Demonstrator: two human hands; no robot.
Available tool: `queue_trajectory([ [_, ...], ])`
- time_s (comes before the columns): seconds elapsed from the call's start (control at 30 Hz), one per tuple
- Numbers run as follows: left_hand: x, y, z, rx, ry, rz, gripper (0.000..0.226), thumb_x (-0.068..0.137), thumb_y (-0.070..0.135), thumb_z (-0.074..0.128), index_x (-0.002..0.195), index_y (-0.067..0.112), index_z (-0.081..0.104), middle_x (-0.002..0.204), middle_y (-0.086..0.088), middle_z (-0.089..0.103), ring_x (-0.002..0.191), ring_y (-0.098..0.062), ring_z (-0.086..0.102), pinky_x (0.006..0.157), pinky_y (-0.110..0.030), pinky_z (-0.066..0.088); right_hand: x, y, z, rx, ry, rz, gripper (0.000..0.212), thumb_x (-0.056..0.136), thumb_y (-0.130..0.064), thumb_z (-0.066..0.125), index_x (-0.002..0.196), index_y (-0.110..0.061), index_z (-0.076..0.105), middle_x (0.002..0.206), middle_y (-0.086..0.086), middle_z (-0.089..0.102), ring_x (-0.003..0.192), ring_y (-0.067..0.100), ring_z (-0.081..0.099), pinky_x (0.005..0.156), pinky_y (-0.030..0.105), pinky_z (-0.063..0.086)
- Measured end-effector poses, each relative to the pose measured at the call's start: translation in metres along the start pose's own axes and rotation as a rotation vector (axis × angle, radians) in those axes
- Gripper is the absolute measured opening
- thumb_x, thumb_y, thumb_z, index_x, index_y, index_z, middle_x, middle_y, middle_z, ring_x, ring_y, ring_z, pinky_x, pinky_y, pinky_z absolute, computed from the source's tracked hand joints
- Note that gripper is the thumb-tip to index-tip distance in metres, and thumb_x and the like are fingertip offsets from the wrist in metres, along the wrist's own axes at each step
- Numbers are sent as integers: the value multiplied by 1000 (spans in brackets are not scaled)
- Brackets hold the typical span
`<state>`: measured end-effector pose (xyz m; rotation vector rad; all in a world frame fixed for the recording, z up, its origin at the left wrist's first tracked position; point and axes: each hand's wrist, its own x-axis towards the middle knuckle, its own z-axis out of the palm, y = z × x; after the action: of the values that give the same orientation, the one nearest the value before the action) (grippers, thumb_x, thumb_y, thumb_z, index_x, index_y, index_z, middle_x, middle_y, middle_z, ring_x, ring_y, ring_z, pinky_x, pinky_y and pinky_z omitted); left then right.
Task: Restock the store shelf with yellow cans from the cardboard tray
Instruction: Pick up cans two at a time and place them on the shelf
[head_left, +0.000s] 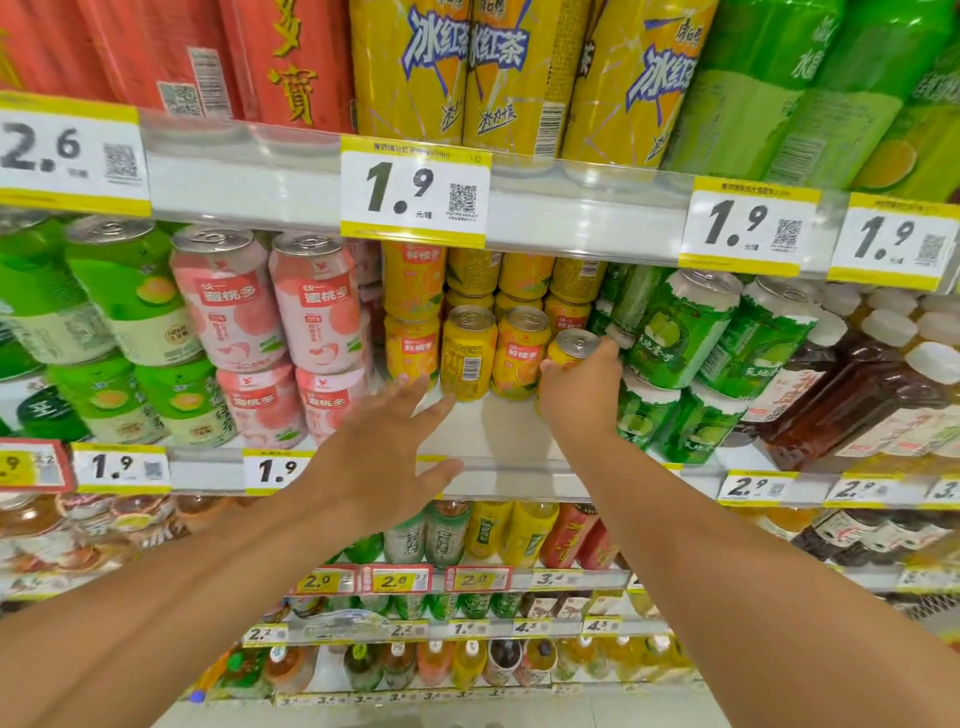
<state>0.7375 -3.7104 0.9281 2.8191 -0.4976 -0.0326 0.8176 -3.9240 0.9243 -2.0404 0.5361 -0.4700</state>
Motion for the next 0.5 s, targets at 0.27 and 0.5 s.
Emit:
queue_trajectory([
  [0.27, -1, -5, 9, -106, -39, 3, 75, 94, 62, 44, 157, 39, 9, 166, 12, -6, 152, -8, -12, 125, -36, 6, 1, 3, 10, -8, 67, -92, 80, 92, -21, 67, 153, -2, 18, 156, 16, 24, 146, 31, 28, 118, 44, 30],
  [0.5, -5, -4, 9, -84, -58, 1, 75, 95, 62, 42, 157, 40, 8, 166, 12, -6, 152, -8, -12, 125, -35, 4, -18, 5, 17, -92, 73, -81, 100, 91, -29, 68, 158, -14, -5, 163, 16, 3, 147, 37, 22, 115, 50, 32],
])
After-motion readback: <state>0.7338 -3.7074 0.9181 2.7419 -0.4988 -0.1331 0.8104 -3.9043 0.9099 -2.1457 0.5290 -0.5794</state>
